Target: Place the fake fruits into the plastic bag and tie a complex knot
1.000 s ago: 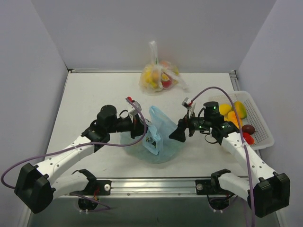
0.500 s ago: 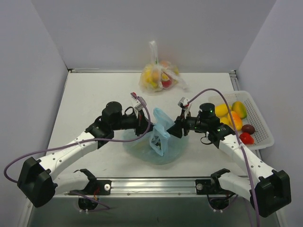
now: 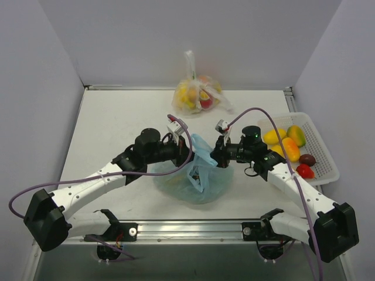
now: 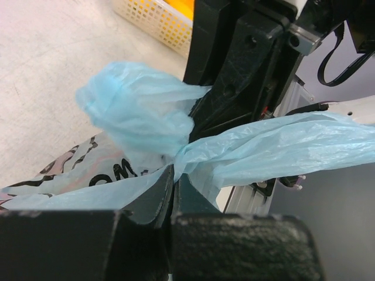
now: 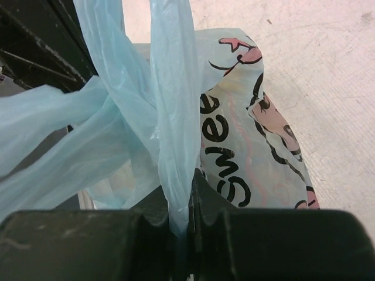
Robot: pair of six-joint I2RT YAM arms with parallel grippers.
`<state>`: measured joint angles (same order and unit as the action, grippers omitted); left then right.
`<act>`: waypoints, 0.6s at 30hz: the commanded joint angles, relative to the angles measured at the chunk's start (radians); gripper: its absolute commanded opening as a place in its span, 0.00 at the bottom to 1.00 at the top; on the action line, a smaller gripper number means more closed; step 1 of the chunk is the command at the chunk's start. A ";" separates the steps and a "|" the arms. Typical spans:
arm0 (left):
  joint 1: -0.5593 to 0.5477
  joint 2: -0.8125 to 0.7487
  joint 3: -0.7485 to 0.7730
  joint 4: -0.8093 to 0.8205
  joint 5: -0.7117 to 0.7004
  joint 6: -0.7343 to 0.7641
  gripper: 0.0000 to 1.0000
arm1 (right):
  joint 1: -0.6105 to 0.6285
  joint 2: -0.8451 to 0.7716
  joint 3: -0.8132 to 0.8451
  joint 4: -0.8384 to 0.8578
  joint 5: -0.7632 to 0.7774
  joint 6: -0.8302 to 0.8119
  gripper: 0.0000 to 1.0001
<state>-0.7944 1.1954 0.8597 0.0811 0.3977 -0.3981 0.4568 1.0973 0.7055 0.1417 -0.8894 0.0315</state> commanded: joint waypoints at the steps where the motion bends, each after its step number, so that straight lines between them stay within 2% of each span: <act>1: -0.022 0.010 -0.007 0.077 -0.042 -0.028 0.00 | 0.023 0.013 0.051 0.024 -0.019 0.016 0.00; 7: -0.039 0.026 0.018 0.098 0.012 -0.071 0.00 | 0.033 0.041 0.066 0.004 0.041 0.054 0.00; 11: -0.039 -0.031 0.047 -0.006 0.020 -0.061 0.00 | 0.023 0.049 0.086 -0.036 0.113 0.050 0.00; 14: -0.046 -0.094 0.018 -0.023 0.043 -0.035 0.00 | 0.014 0.052 0.094 -0.056 0.142 0.038 0.00; 18: -0.063 -0.086 -0.007 0.055 0.079 -0.021 0.00 | 0.023 0.052 0.083 -0.024 0.116 0.074 0.00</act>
<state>-0.8387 1.1244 0.8543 0.0647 0.4259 -0.4362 0.4778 1.1450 0.7544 0.0898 -0.7738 0.0807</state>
